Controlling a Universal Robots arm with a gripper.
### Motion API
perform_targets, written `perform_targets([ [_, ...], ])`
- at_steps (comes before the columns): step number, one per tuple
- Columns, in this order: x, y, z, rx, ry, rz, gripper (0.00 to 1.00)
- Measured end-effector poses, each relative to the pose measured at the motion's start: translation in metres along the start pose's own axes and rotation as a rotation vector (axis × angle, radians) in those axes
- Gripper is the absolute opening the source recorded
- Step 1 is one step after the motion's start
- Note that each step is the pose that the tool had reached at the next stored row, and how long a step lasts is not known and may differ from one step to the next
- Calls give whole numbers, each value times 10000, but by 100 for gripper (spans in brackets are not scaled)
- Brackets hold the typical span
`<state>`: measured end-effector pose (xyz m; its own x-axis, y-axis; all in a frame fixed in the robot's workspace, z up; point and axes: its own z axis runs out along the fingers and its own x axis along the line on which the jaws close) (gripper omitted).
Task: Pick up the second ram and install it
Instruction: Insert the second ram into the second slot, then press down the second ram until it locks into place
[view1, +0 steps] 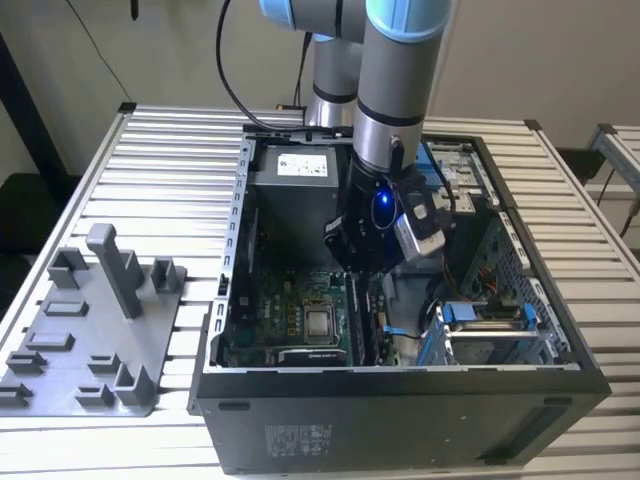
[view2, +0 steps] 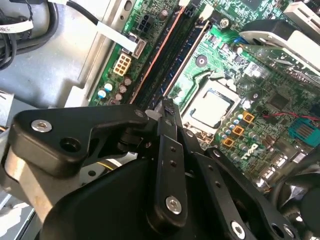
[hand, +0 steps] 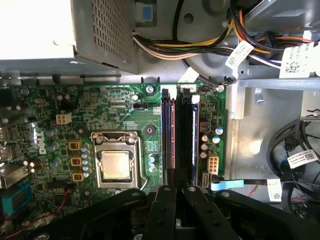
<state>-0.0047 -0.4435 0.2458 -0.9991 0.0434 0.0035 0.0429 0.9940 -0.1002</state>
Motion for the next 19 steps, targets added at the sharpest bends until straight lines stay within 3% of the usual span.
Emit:
perform_targets([
  [14, 0, 4, 0, 3, -2, -14, 11],
  [19, 0, 5, 2, 4, -97, -826, 11],
])
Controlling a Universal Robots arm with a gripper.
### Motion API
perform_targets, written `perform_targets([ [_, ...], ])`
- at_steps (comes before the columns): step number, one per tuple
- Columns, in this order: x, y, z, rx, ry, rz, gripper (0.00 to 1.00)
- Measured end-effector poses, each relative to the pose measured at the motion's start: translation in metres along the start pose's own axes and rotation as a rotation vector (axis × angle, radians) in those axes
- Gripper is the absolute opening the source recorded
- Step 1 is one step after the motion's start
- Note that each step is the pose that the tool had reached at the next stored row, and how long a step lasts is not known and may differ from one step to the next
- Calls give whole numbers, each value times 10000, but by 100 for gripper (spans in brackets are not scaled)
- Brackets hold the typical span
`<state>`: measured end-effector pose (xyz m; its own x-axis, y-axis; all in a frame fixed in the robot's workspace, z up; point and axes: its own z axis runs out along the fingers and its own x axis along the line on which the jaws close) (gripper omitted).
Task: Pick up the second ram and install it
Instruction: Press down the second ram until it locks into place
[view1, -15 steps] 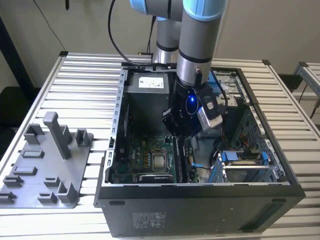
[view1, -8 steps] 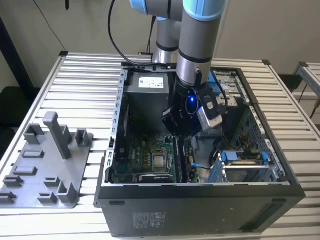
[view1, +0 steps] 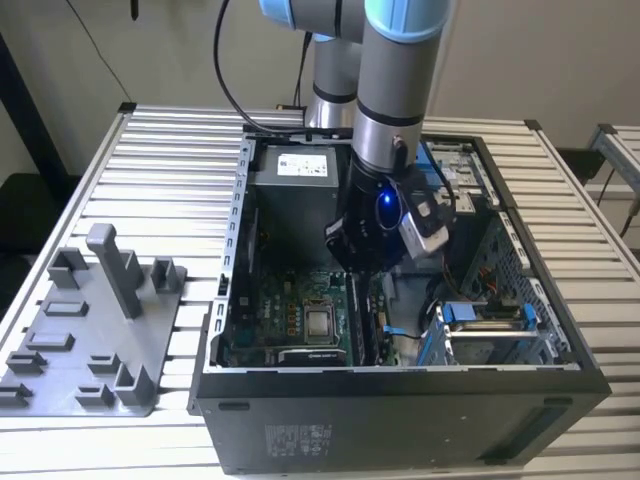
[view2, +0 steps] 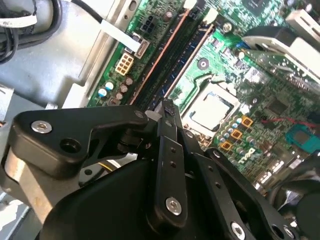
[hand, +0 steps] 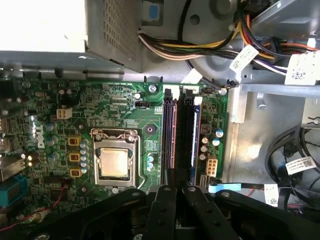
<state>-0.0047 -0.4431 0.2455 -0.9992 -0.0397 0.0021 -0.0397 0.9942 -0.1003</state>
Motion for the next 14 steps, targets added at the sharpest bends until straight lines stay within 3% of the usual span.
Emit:
perform_targets([
  [5, 1, -1, -1, -8, -84, -829, 11],
  [8, 2, -1, -1, -85, -117, -1100, 11],
  [14, 3, 0, -1, -87, -218, -2062, 11],
])
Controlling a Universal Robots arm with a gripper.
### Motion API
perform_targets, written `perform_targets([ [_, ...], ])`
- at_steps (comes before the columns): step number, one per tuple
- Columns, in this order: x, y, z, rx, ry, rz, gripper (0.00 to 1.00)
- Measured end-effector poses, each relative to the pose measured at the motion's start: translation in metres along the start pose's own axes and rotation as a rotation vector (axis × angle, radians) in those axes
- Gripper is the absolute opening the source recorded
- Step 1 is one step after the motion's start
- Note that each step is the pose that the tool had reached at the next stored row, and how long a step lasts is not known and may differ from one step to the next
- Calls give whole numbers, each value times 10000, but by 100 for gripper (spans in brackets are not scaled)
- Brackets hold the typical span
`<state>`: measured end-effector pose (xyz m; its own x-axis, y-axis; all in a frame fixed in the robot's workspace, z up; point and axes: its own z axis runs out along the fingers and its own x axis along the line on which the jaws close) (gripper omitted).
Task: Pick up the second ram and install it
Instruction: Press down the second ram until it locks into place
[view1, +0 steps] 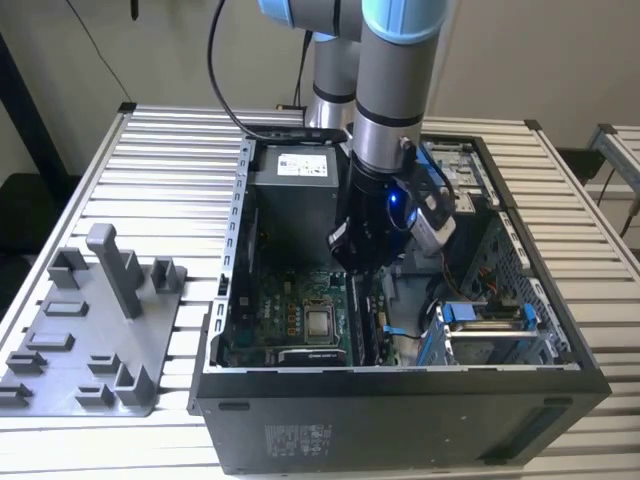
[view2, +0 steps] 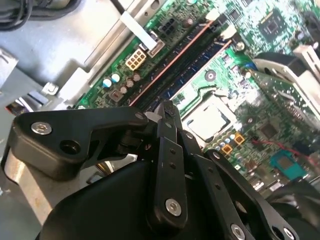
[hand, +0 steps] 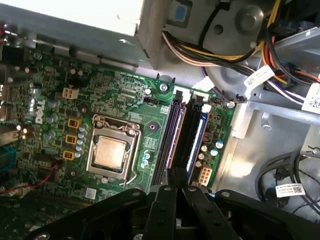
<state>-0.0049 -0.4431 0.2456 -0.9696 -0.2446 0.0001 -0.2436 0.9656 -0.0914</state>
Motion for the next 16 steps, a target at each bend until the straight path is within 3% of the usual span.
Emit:
perform_targets([
  [16, 0, 0, 0, 1, -269, -2893, 11],
])
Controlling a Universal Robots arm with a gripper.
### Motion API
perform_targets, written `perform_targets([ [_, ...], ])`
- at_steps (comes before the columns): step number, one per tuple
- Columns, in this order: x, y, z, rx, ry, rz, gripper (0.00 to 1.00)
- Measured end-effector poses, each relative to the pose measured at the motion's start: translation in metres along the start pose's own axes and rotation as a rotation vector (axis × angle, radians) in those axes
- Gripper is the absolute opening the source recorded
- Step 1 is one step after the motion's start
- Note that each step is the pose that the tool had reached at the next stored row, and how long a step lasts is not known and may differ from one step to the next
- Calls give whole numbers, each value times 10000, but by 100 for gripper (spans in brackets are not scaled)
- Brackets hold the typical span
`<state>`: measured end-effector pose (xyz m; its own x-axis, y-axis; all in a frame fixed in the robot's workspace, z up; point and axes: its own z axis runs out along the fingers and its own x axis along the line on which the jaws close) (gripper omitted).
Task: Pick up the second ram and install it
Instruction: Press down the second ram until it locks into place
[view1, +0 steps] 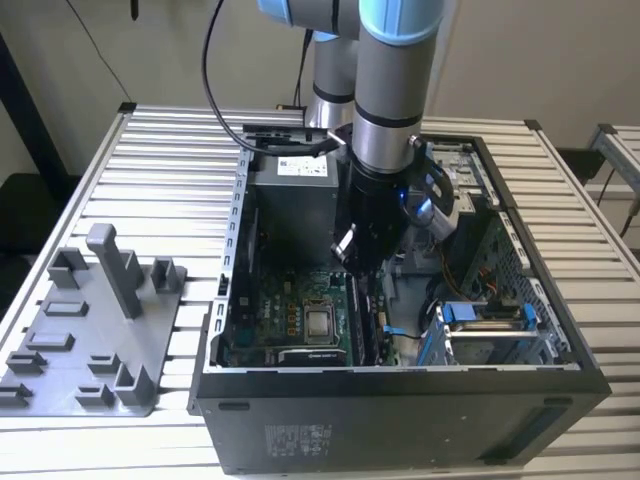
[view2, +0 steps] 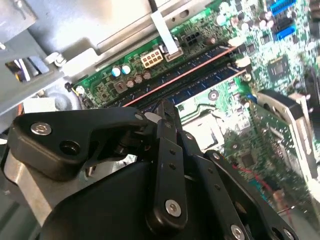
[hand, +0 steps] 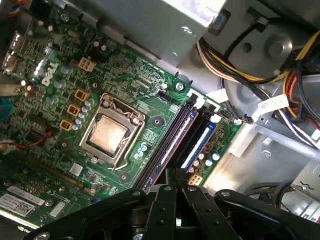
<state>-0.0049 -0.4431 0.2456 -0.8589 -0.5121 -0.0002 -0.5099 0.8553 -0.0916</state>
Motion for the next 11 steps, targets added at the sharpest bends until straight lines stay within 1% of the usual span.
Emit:
perform_targets([
  [11, 0, 0, 0, -1, -185, -2002, 11],
])
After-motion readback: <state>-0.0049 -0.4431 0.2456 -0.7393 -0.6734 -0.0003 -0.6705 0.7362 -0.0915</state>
